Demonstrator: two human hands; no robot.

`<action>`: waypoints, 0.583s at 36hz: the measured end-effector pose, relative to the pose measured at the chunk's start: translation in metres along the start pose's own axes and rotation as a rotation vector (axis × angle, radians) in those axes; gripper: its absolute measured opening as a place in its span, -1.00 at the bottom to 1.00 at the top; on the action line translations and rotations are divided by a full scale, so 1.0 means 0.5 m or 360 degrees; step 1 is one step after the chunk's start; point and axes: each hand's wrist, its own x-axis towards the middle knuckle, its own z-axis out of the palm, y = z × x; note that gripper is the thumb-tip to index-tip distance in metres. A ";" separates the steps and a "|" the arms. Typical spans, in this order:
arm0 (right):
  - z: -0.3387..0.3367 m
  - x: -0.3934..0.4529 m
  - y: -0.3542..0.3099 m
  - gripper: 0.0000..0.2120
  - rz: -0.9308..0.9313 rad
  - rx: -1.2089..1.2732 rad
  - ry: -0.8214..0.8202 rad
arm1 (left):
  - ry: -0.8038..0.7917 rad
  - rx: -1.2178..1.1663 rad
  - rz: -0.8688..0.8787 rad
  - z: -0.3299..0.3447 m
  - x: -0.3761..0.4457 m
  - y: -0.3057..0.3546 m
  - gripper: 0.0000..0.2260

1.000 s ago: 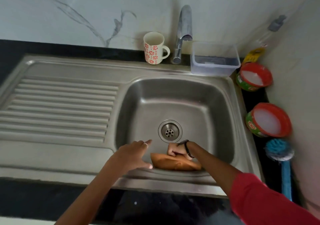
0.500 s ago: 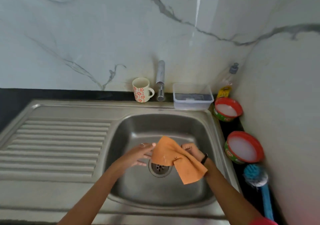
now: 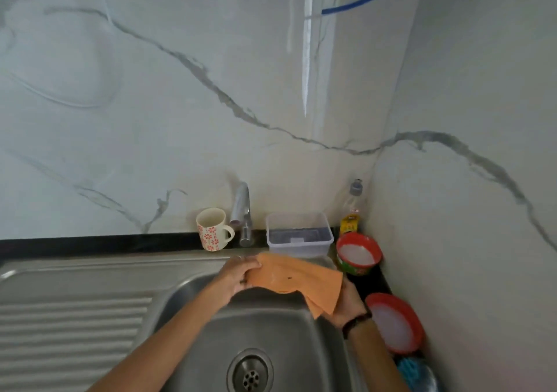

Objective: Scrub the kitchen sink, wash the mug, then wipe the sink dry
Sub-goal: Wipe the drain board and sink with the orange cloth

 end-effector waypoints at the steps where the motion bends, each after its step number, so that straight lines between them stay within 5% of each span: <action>1: 0.003 -0.010 -0.021 -0.45 -0.0043 0.0118 0.0066 | 0.0009 0.0027 0.0033 0.001 0.008 0.013 -0.88; 4: 0.033 0.020 -0.076 -0.43 -0.0100 0.0085 0.0262 | 0.0044 0.0090 0.0133 0.010 0.029 0.049 -0.89; 13: 0.104 0.114 -0.210 -0.92 -0.0239 -0.0527 0.0595 | 0.0350 0.0589 0.0694 0.088 0.076 0.065 -0.85; 18: 0.130 0.207 -0.261 -0.80 -0.0391 -0.1739 0.0940 | 0.0428 0.0887 0.0780 0.122 0.138 0.082 -0.97; 21: 0.122 0.245 -0.265 -0.57 -0.0455 -0.2210 0.0987 | 0.0362 0.0913 0.0827 0.145 0.153 0.102 -0.79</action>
